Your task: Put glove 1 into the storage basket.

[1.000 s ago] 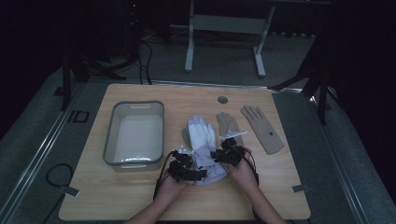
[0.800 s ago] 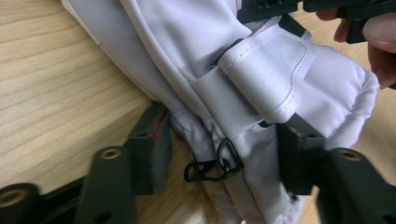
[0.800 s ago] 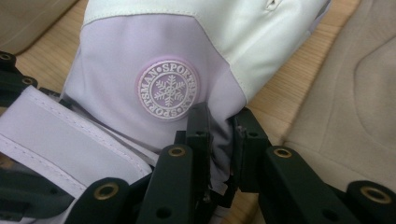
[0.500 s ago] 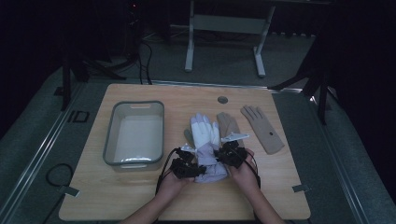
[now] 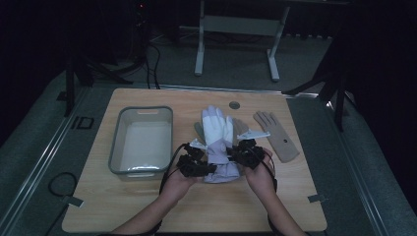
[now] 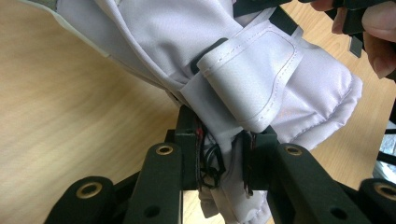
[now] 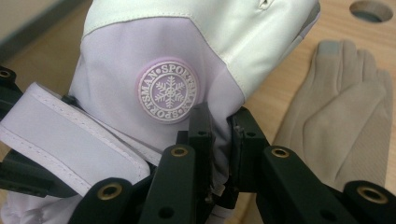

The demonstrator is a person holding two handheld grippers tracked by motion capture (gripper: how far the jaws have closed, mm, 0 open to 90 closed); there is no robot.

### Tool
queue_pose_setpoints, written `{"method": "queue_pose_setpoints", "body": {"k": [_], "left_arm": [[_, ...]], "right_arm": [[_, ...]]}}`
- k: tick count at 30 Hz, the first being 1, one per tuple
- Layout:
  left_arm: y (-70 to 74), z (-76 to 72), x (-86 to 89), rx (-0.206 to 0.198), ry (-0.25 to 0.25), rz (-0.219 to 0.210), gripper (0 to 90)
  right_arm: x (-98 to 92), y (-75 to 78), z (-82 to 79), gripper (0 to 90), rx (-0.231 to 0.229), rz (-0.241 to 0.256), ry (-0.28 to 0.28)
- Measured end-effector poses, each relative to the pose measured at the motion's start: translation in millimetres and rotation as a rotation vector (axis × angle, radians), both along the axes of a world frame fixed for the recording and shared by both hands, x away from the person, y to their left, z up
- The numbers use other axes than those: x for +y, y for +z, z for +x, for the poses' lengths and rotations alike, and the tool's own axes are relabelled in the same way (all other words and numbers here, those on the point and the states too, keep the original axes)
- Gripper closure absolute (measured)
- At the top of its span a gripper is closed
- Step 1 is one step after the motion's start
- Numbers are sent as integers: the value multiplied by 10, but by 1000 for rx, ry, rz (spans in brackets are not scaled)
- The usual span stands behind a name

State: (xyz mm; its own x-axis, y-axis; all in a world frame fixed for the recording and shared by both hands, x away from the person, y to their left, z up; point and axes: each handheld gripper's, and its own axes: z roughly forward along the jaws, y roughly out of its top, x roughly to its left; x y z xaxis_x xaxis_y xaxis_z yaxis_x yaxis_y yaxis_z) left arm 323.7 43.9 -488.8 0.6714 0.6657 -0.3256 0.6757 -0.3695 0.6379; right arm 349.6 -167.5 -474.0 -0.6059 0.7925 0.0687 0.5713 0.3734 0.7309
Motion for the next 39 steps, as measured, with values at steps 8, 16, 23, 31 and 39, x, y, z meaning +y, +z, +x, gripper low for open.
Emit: {"method": "queue_pose_setpoints", "body": {"k": [8, 16, 23, 31, 39], "left_arm": [[227, 51, 172, -10, -18, 40, 727], [386, 93, 385, -12, -9, 54, 730], [527, 130, 633, -18, 6, 64, 732], [667, 138, 988, -16, 29, 86, 732], [760, 103, 1426, -7, 41, 104, 733]], "right_arm": [[151, 159, 32, 805, -14, 26, 13], [352, 297, 97, 805, -19, 41, 36], [590, 422, 169, 806, -28, 49, 55], [944, 528, 231, 805, -33, 62, 92], [1404, 606, 264, 807, -28, 57, 149]]}}
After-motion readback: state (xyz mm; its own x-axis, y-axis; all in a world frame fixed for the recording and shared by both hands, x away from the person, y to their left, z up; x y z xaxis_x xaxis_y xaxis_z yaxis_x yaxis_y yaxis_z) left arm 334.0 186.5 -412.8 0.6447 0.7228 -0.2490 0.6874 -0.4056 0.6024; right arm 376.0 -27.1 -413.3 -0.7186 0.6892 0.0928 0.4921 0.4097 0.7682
